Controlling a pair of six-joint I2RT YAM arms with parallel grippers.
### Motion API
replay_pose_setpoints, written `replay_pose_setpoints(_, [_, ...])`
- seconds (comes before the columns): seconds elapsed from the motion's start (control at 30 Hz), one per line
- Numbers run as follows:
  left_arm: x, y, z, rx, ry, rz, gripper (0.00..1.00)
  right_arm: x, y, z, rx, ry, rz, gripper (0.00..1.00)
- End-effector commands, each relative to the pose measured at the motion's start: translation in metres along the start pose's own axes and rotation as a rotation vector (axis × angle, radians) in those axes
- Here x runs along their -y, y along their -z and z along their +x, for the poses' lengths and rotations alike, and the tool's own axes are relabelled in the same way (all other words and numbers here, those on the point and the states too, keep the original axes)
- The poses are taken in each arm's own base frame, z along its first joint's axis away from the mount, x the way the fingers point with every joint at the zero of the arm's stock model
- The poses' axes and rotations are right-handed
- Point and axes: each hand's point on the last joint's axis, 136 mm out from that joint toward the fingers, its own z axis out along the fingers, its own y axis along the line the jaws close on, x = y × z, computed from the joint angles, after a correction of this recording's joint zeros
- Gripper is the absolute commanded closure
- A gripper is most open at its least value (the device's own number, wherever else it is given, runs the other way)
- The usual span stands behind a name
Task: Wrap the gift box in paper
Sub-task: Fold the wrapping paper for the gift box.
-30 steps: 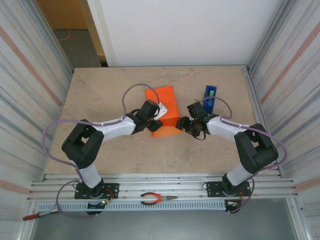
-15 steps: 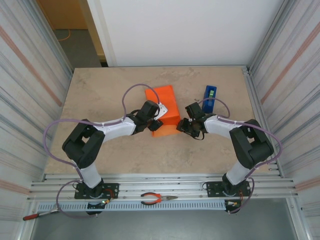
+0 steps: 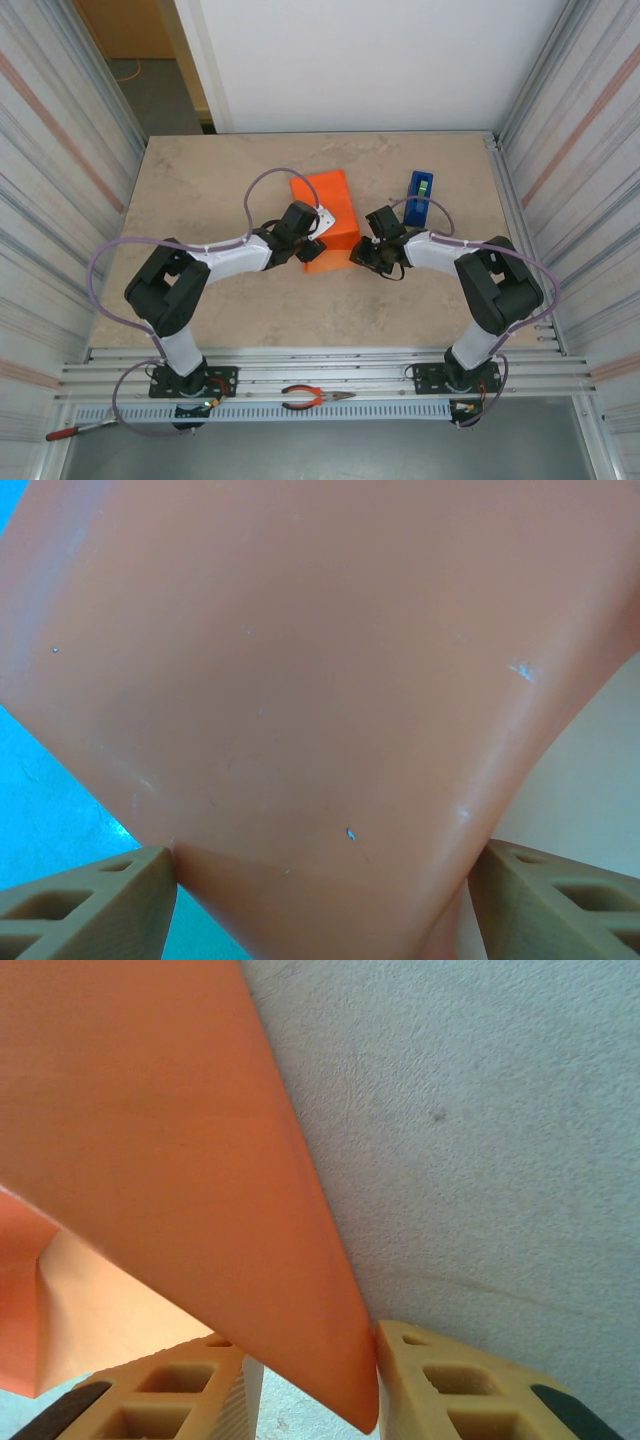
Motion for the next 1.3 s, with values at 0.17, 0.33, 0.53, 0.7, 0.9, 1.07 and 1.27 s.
replay_pose_setpoints(0.17, [0.011,-0.006,0.02,-0.059,-0.017,0.015,0.24,-0.005,0.0,0.001,-0.005,0.009,-0.006,0.8])
replay_pose_setpoints(0.33, [0.012,-0.006,0.019,-0.059,-0.02,0.012,0.24,-0.009,0.006,-0.002,0.007,0.013,-0.021,0.97])
replay_pose_setpoints(0.53, [0.014,-0.007,0.02,-0.065,-0.028,0.014,0.25,-0.018,0.012,-0.003,0.012,0.025,-0.046,1.0])
replay_pose_setpoints(0.7, [0.015,-0.008,0.02,-0.067,-0.034,0.015,0.25,-0.028,0.013,-0.002,0.005,0.035,-0.08,1.0])
replay_pose_setpoints(0.9, [0.016,-0.008,0.021,-0.07,-0.037,0.016,0.25,-0.034,0.015,-0.003,0.006,0.033,-0.097,1.0])
replay_pose_setpoints(1.07, [0.017,-0.009,0.021,-0.071,-0.038,0.017,0.25,-0.034,0.019,-0.005,0.018,0.027,-0.098,1.0])
replay_pose_setpoints(1.27, [0.018,-0.009,0.022,-0.073,-0.04,0.019,0.25,-0.035,0.021,-0.008,0.025,0.015,-0.119,1.0])
